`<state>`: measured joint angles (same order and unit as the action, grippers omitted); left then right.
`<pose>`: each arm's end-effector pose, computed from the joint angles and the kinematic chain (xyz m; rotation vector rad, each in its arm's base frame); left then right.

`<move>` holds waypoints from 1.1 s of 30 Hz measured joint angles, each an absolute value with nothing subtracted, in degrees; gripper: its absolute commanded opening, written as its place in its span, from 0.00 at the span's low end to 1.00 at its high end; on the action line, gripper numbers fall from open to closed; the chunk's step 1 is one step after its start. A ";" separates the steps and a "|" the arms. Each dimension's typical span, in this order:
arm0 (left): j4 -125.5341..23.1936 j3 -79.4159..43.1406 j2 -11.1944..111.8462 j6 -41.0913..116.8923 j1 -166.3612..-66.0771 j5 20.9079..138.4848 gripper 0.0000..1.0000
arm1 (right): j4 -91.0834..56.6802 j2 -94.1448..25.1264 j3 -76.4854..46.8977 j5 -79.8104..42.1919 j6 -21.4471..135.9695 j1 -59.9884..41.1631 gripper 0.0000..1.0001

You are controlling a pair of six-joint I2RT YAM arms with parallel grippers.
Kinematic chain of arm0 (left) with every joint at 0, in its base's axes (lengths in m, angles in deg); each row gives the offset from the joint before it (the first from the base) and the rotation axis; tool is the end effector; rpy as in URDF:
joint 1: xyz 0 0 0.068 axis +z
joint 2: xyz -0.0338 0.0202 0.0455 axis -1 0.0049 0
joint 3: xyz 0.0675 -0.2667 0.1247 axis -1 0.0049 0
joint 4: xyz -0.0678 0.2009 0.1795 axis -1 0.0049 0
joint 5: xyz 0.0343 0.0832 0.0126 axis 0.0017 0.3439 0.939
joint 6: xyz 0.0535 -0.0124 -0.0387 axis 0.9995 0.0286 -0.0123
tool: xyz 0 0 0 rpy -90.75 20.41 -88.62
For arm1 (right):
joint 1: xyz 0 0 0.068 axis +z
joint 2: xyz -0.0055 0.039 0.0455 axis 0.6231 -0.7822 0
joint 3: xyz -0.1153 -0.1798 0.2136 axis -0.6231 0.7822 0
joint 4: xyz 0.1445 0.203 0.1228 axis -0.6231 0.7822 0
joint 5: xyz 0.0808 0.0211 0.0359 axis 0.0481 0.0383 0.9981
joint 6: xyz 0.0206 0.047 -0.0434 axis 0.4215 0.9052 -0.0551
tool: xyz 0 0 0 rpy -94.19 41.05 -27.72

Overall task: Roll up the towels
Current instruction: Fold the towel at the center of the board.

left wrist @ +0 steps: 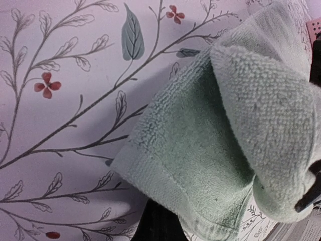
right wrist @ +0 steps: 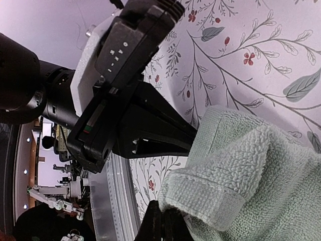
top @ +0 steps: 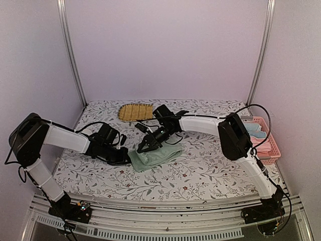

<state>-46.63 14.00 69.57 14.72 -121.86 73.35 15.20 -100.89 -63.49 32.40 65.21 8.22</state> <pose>0.2580 -0.1781 0.1219 0.0406 2.7079 -0.7305 0.3703 0.4609 0.1394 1.1375 -2.3589 -1.6530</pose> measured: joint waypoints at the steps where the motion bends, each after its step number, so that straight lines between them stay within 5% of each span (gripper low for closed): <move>1: -46.80 14.09 69.57 14.72 -121.86 73.35 0.00 | 15.11 -101.10 -63.49 32.40 65.30 8.38 0.03; 8: -47.55 14.44 69.57 14.69 -121.86 73.26 0.00 | 14.67 -103.20 -63.51 32.33 65.84 9.05 0.08; 12: -47.92 14.57 69.57 14.69 -121.86 73.24 0.00 | 14.63 -103.33 -63.51 32.29 65.76 9.08 0.29; 16: -48.03 14.61 69.57 14.72 -121.86 73.22 0.00 | 14.30 -103.36 -63.51 32.27 65.01 9.10 0.40; 27: -40.09 15.71 62.73 14.67 -122.08 77.94 0.00 | 17.80 -99.82 -60.96 32.49 58.54 8.03 0.40; 33: -34.32 14.26 50.25 14.06 -122.10 82.26 0.00 | 20.77 -92.03 -58.18 30.89 51.44 2.80 0.30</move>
